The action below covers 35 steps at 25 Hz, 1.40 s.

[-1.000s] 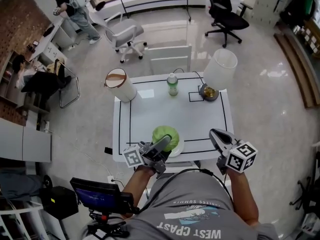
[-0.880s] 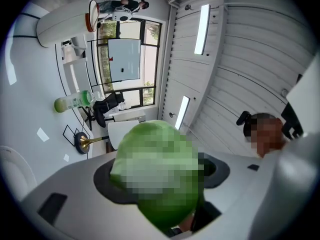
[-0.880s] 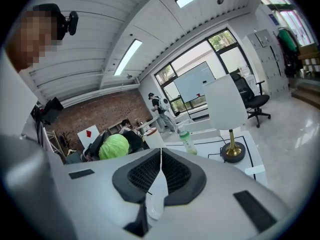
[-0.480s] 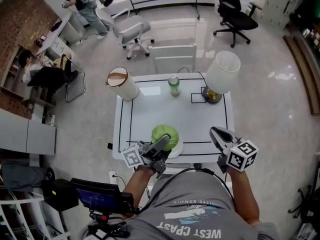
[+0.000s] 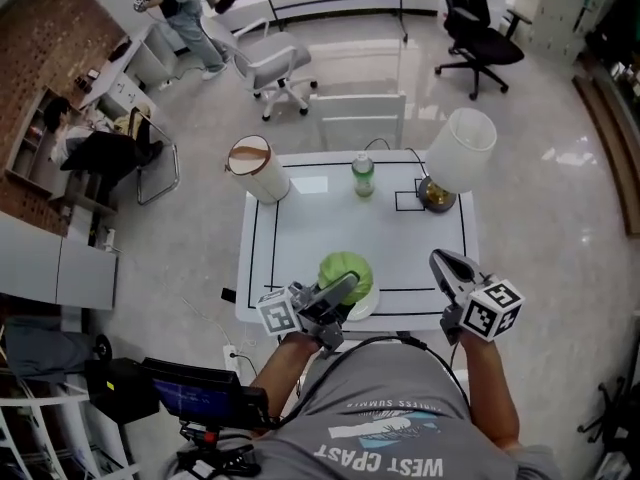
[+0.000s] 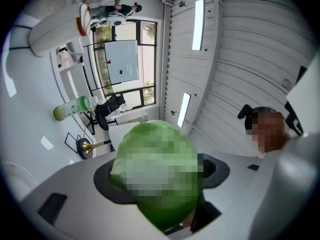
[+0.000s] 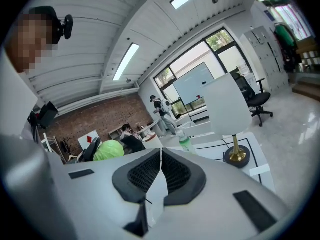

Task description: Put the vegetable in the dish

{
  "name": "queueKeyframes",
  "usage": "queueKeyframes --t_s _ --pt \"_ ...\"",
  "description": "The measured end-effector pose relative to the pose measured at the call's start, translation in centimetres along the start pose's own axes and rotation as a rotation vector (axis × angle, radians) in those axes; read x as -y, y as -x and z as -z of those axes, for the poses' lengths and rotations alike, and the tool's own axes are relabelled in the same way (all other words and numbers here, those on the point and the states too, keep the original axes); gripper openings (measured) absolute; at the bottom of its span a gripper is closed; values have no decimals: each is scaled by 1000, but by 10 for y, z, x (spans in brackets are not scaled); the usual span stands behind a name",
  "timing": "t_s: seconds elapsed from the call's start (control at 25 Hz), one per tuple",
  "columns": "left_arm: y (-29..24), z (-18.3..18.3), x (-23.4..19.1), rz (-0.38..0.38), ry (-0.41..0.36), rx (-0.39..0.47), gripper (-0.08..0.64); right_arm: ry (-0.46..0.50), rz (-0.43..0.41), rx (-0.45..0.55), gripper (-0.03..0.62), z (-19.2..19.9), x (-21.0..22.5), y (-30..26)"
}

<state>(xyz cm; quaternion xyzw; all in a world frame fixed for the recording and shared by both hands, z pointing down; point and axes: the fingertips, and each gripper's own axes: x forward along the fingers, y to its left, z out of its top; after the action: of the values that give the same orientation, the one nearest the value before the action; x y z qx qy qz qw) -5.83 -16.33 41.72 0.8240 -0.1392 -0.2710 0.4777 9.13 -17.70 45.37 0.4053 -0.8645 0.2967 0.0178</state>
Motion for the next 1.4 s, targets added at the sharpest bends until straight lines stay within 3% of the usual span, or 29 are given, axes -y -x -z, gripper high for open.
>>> queueKeyframes --t_s 0.16,0.36,0.84,1.04,1.24,1.4 --pt "23 -26 7 9 -67 -39 310 26 -32 -42 9 11 -33 -27" --pt "44 -47 -13 -17 -6 -2 310 31 -12 -39 9 10 -47 -43" --pt "43 -60 -34 15 -10 -87 310 34 65 -26 9 12 -50 -56" --pt "26 -52 -48 -2 -55 -168 310 22 98 -38 9 16 -40 -42" --pt "4 -42 -66 -38 -31 -136 310 -3 129 -38 9 12 -9 -20" --pt "-10 -29 -92 -80 -21 -161 310 -33 116 -51 9 17 6 -23"
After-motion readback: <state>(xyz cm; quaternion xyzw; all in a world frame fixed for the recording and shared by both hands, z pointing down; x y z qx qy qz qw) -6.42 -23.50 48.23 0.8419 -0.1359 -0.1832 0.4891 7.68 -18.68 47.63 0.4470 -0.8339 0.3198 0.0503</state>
